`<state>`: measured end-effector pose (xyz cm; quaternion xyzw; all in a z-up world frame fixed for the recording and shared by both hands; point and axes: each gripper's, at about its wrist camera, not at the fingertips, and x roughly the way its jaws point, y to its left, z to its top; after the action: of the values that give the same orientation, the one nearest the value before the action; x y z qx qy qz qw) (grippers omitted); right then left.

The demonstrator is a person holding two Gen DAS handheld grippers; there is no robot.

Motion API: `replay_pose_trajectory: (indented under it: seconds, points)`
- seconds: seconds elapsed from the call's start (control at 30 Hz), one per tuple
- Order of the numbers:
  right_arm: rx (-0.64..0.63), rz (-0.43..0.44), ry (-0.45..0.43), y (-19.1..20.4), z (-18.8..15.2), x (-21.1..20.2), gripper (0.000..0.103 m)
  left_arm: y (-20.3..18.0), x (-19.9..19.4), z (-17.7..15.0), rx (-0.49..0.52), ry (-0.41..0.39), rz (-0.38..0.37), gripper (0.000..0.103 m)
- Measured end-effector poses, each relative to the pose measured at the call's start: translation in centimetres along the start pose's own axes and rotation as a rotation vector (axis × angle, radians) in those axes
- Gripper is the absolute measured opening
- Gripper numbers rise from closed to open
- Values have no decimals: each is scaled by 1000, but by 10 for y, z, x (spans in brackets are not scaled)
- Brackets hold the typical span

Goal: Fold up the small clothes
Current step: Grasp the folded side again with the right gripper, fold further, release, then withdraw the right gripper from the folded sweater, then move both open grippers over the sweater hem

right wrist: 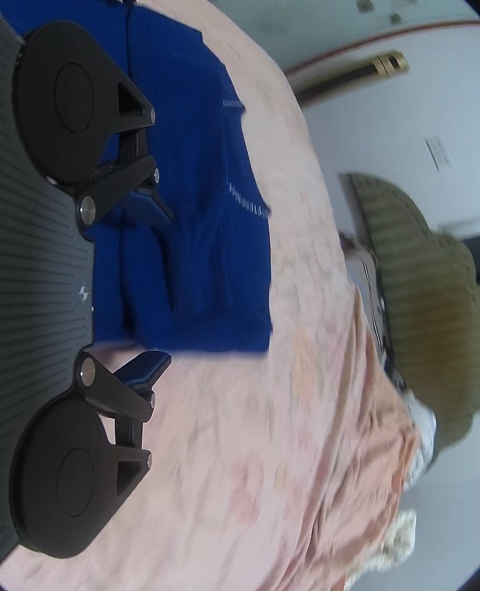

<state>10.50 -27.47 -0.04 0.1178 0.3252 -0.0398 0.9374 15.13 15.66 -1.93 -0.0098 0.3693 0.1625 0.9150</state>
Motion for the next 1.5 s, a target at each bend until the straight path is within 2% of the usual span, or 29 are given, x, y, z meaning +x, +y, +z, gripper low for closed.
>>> replay_pose_trajectory:
  seconds: [0.13, 0.23, 0.3, 0.33, 0.4, 0.47, 0.5, 0.6, 0.8, 0.93, 1.13, 1.2, 1.27, 1.33, 1.37, 1.4, 1.43, 1.47, 1.5]
  points:
    - [62, -12, 8, -27, -4, -9, 79, -4, -20, 0, 12, -52, -84, 81]
    - [14, 15, 69, -24, -13, -3, 79, -21, -26, 1, 69, -73, -139, 82]
    - [-25, 50, 104, -18, -21, 3, 82, -35, -20, 0, 118, -57, -103, 82]
    - [-51, 41, 110, -15, -24, 6, 83, -39, -15, -1, 137, -43, -71, 82]
    - [-94, -42, 90, -11, -30, 5, 83, -41, -10, -5, 149, 1, -27, 81]
    - [-91, -86, 62, -12, -32, -3, 84, -33, -20, -10, 126, -2, -82, 82]
    - [-68, -56, 56, -16, -33, -9, 84, -29, -26, -12, 117, -3, -113, 82]
    - [1, 118, 91, -28, -37, -21, 83, -20, -45, -23, 119, 0, -224, 82]
    - [8, 190, 133, -36, -54, -48, 82, 6, -55, -51, 111, 88, -436, 82]
    - [-24, 246, 156, -37, -70, -71, 82, 21, -69, -69, 129, 51, -473, 82]
    - [-90, 340, 195, -26, -96, -94, 83, 30, -86, -86, 185, 88, -582, 87]
    - [-124, 360, 193, -18, -104, -100, 77, 30, -92, -91, 181, 94, -615, 87]
    - [-174, 342, 180, -7, -110, -105, 73, 25, -98, -94, 181, 104, -634, 86]
    - [-204, 338, 173, 1, -112, -106, 65, 17, -103, -97, 193, 102, -656, 66]
    - [-200, 340, 171, 3, -112, -106, 53, 13, -104, -98, 200, 108, -666, 47]
    - [-192, 341, 174, 4, -111, -104, 32, 9, -105, -98, 206, 106, -661, 39]
    - [-181, 334, 174, 4, -109, -102, 24, 5, -105, -98, 210, 102, -655, 32]
    - [-167, 332, 176, 3, -107, -100, 14, 3, -105, -97, 205, 103, -654, 19]
    - [-150, 337, 175, 1, -105, -98, 10, 1, -103, -95, 188, 109, -659, 14]
